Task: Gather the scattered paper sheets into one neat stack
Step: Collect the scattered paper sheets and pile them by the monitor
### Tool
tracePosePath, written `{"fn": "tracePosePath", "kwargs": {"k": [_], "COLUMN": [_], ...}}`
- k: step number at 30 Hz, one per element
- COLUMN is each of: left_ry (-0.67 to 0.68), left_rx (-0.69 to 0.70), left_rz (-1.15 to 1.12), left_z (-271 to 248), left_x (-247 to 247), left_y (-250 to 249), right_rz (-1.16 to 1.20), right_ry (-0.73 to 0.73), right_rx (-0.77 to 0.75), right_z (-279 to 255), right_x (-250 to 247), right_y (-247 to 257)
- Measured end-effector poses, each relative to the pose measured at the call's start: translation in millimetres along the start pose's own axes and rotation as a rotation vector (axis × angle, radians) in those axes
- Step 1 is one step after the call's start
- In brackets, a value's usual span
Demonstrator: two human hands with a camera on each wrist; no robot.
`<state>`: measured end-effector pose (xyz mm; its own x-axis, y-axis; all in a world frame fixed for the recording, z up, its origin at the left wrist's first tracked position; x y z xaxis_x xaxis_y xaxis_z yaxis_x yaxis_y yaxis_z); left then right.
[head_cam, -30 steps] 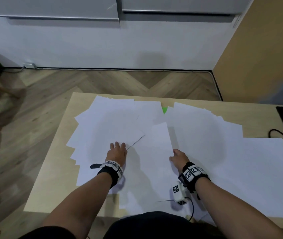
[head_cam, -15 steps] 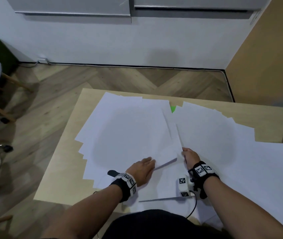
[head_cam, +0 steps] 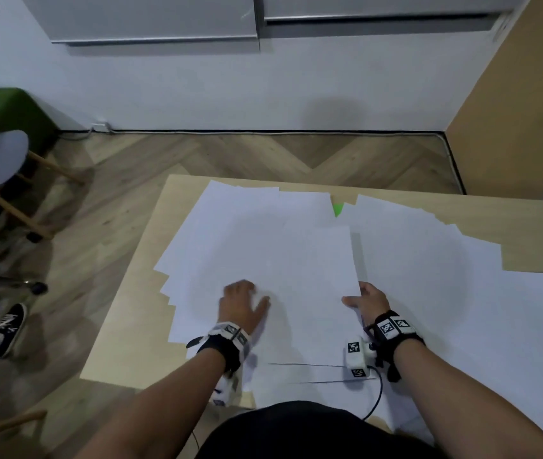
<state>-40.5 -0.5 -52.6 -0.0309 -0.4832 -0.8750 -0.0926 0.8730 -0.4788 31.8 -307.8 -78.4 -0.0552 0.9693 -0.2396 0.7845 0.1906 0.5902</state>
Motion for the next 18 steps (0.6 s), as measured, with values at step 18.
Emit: {"fn": "tracePosePath", "kwargs": {"k": [18], "left_ry": [0.136], "left_rx": [-0.452], "left_rz": [0.128], "left_z": [17], "left_x": [-5], "left_y": [14], "right_rz": [0.003], "right_ry": [-0.243], "right_rx": [0.161], "right_z": [-12], "right_x": [-44], "right_y": [-22]}}
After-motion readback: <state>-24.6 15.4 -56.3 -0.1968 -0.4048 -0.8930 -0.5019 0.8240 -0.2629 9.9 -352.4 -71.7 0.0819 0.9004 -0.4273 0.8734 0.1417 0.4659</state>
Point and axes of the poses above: each hand's wrist, its own z-axis towards the middle knuckle, its own x-axis out of the palm, y = z × x, the point moved 3 cm from there along z, towards the middle knuckle, and after that the axes turned 12 degrees about x, right-handed, at the moved point
